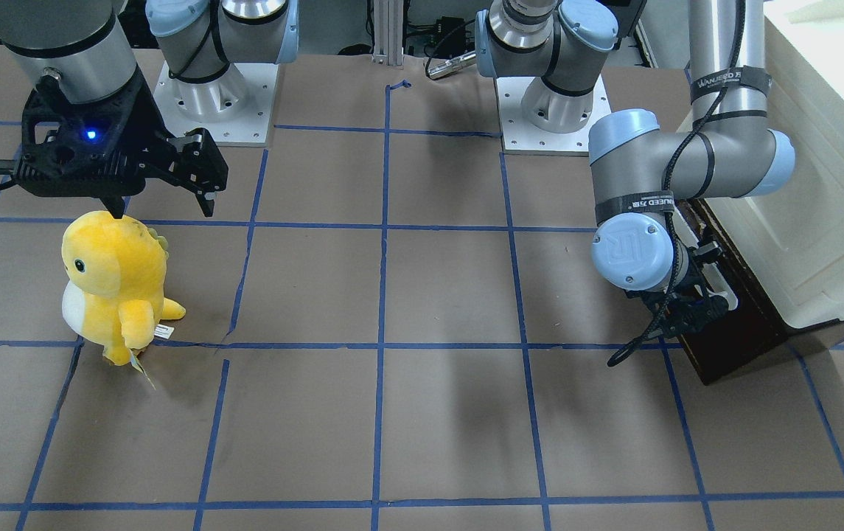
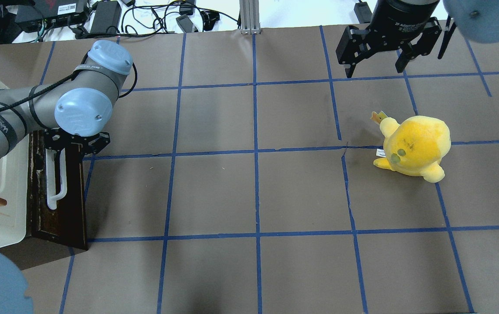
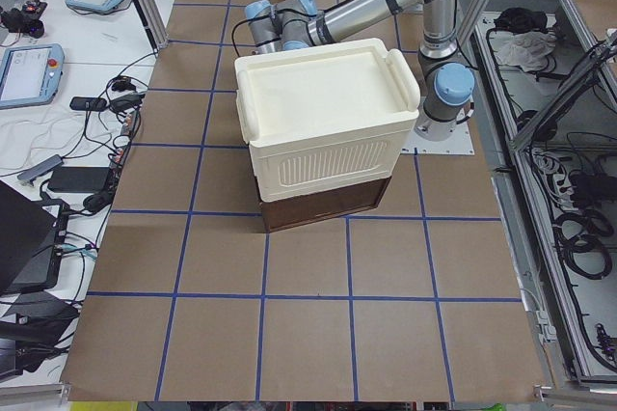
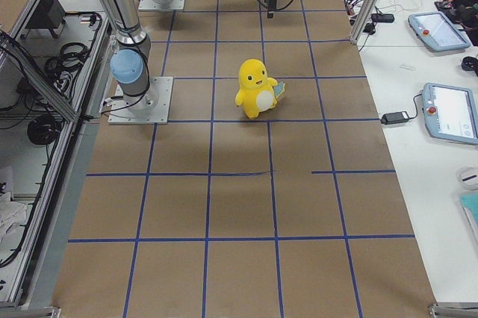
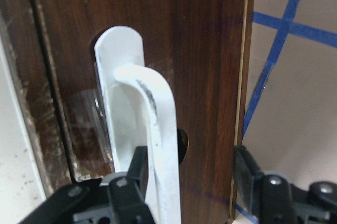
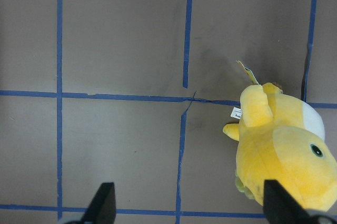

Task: Pull drawer sideways
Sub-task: 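Close the left gripper on the white drawer handle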

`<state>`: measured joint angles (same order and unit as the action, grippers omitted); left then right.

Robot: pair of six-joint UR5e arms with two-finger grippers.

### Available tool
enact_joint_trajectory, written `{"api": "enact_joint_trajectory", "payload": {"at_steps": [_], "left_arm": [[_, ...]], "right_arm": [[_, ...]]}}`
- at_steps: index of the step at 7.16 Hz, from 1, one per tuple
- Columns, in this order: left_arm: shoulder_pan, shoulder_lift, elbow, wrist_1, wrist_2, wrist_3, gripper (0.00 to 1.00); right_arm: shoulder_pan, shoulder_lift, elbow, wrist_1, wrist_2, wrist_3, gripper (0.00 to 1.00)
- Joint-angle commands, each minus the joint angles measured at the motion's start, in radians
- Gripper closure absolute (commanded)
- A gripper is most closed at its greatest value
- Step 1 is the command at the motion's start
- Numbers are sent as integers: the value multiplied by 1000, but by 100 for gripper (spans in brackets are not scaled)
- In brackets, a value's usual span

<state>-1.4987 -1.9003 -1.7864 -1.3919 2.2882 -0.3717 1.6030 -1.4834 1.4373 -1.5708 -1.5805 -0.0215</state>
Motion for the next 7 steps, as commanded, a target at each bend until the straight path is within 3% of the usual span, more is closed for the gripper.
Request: {"api": "enact_joint_trajectory", "payload": {"at_steps": [1,7], "left_arm": [[0,4,-1,-9,1,0,48],[3,13,1,-38,5,0,54]], "right_arm": [[0,0,0,0,-1,0,0],[0,0,0,0,1,-2,0]]}}
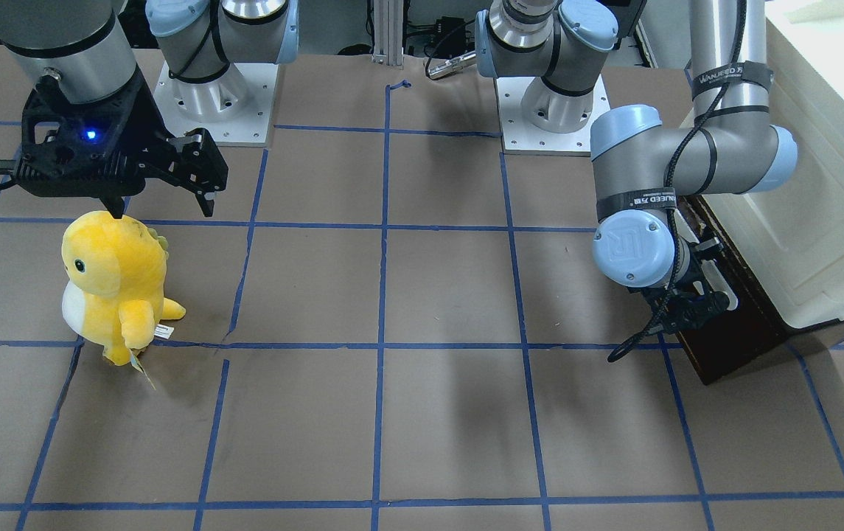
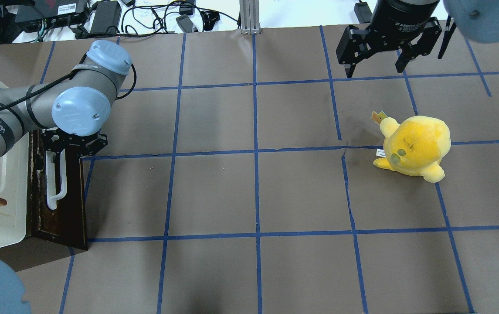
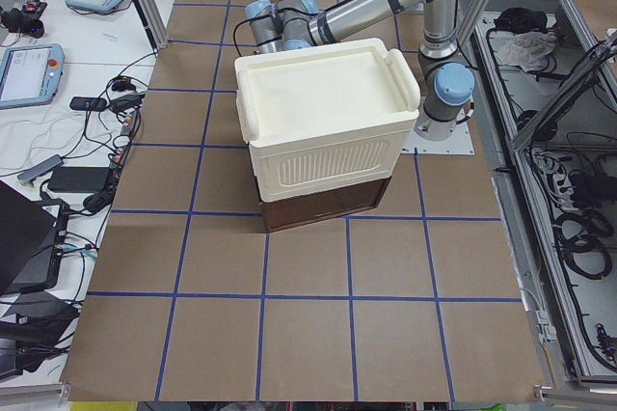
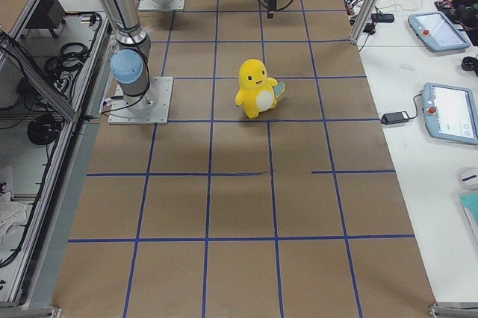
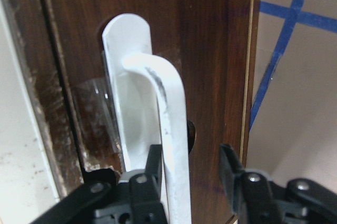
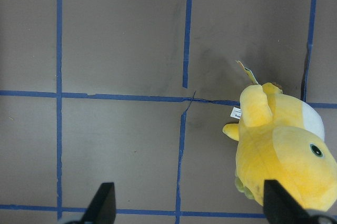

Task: Pull drawer sideways
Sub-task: 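Close the left gripper on the white drawer handle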

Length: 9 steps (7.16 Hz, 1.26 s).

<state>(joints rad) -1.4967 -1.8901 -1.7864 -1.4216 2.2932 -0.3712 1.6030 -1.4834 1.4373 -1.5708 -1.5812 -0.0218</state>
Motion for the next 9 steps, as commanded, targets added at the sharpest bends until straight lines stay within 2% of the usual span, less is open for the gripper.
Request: {"api": "enact_joint_trajectory", "payload": {"at_steps": [1,2,3,4,5,9], "left_arm": [[1,3,1,-8,0,0,59],[1,3,1,-8,-1,0,62],[1,3,1,-13,-1,0,74],[1,8,1,-22,-3,0,91],[1,8,2,-25,-3,0,100],[0,5,13,-43,-4,-2,100]], "right_arm": [[0,0,0,0,1,0,0],[0,0,0,0,1,0,0],[0,0,0,0,0,-1,0],[0,0,0,0,1,0,0],[0,0,0,0,1,0,0],[0,0,0,0,1,0,0]]}}
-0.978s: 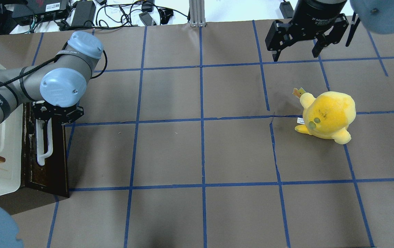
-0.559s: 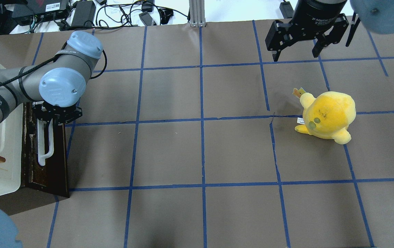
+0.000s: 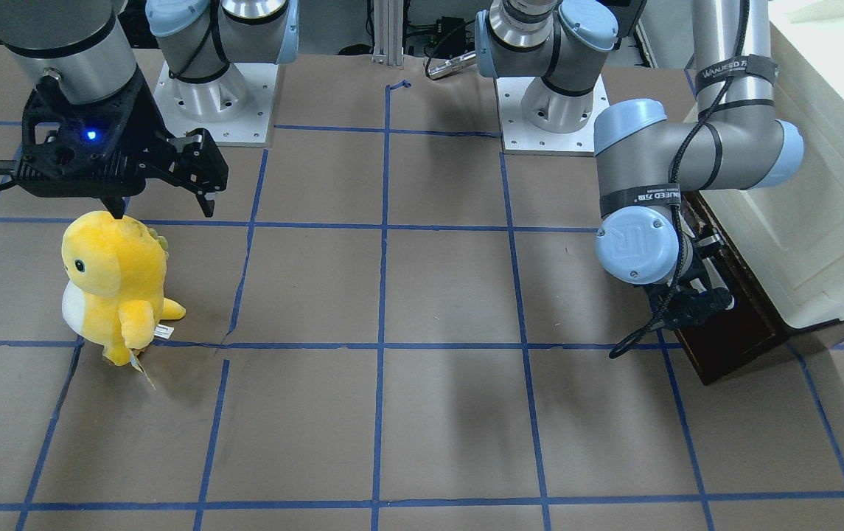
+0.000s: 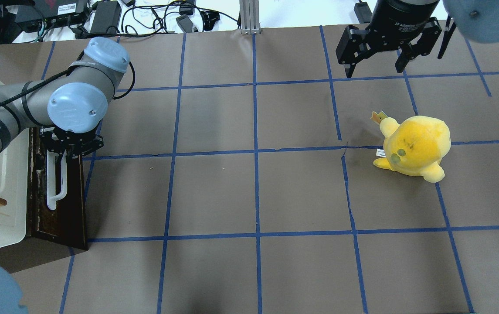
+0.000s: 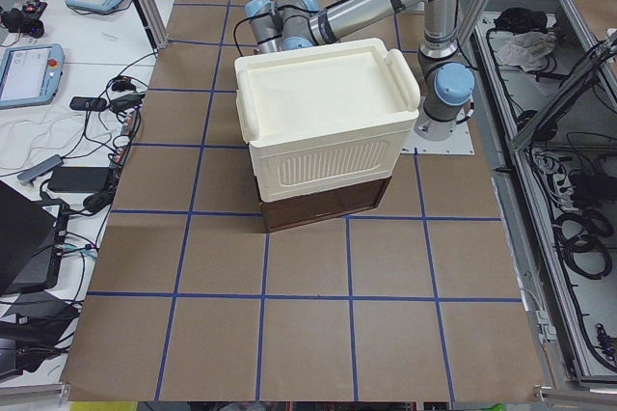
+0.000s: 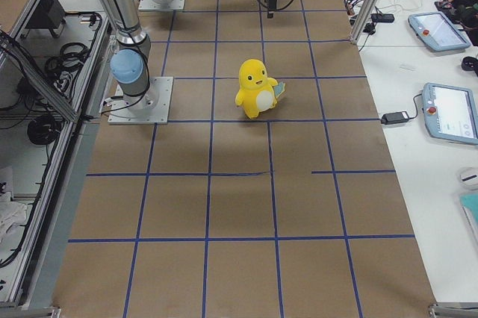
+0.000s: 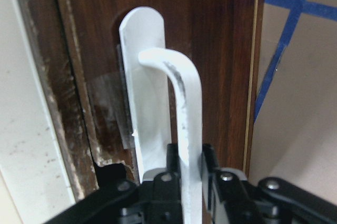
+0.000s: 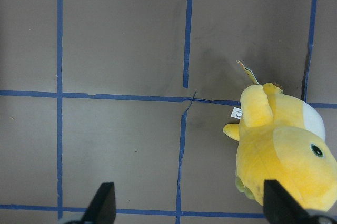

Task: Pull drawer sideways
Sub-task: 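Close the left gripper on the white drawer handle, then pull the drawer out by its handle with the left gripper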

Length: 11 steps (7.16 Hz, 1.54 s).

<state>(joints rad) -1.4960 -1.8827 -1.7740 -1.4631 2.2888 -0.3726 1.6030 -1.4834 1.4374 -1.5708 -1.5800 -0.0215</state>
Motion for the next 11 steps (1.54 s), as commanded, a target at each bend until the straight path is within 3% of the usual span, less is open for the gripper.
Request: {"api": "enact_joint_trajectory", "payload": {"at_steps": [1,11], "left_arm": [[-1,-12,1,0,0,-2,100],[-16,-21,25,-29,-25,-45,100]], "right_arm": [[0,0,0,0,0,0,0],[0,0,0,0,0,0,0]]}}
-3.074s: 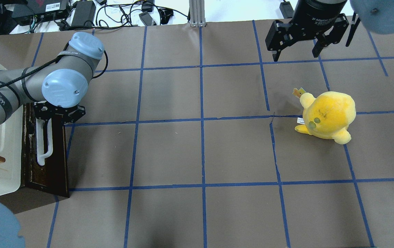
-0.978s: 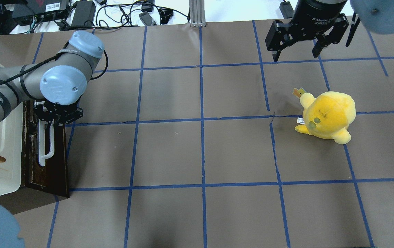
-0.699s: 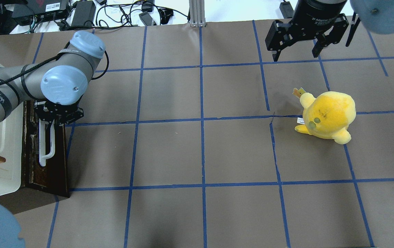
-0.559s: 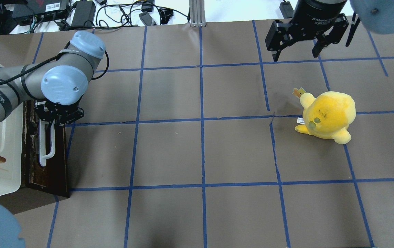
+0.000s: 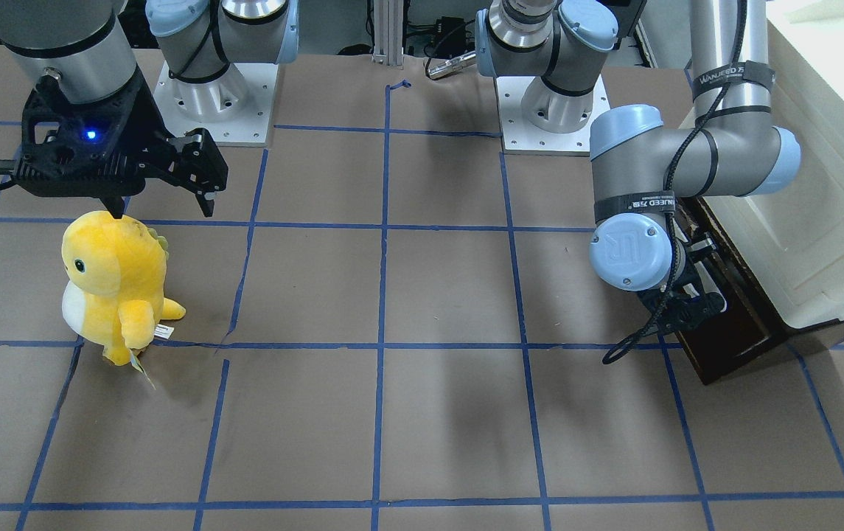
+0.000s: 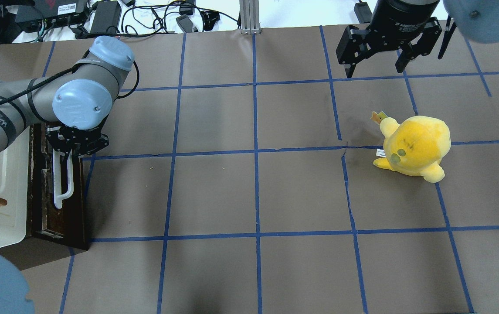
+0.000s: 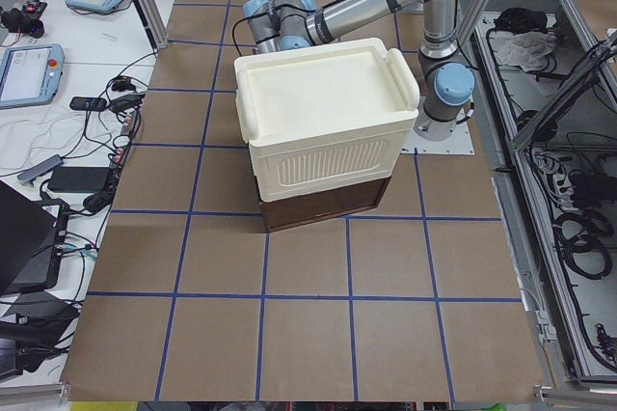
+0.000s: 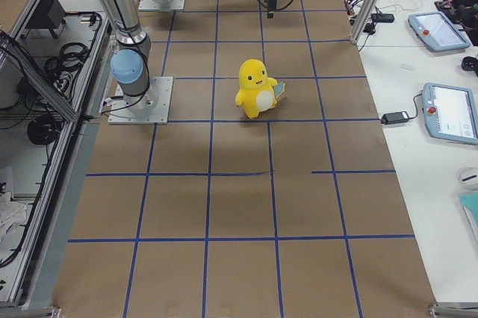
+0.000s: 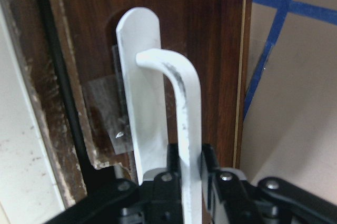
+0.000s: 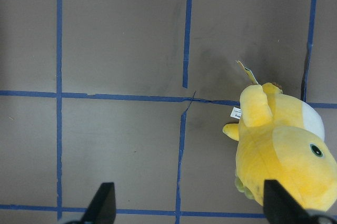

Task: Pull drawer sideways
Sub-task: 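Pull the drawer out by its handle with the left gripper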

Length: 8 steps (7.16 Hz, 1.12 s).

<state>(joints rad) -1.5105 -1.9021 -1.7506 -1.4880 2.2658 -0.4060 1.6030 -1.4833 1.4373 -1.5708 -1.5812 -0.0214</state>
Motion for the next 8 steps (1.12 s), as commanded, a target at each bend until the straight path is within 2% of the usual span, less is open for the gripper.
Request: {"api": "enact_joint_trajectory", "payload": {"at_steps": [1,8], "left_arm": [[-3,-2,2,-5,-2,-11,100],[-74,-11,45,-41,-31,-56,100]], "right_arm": [[0,0,0,0,0,0,0],[0,0,0,0,1,0,0]]}}
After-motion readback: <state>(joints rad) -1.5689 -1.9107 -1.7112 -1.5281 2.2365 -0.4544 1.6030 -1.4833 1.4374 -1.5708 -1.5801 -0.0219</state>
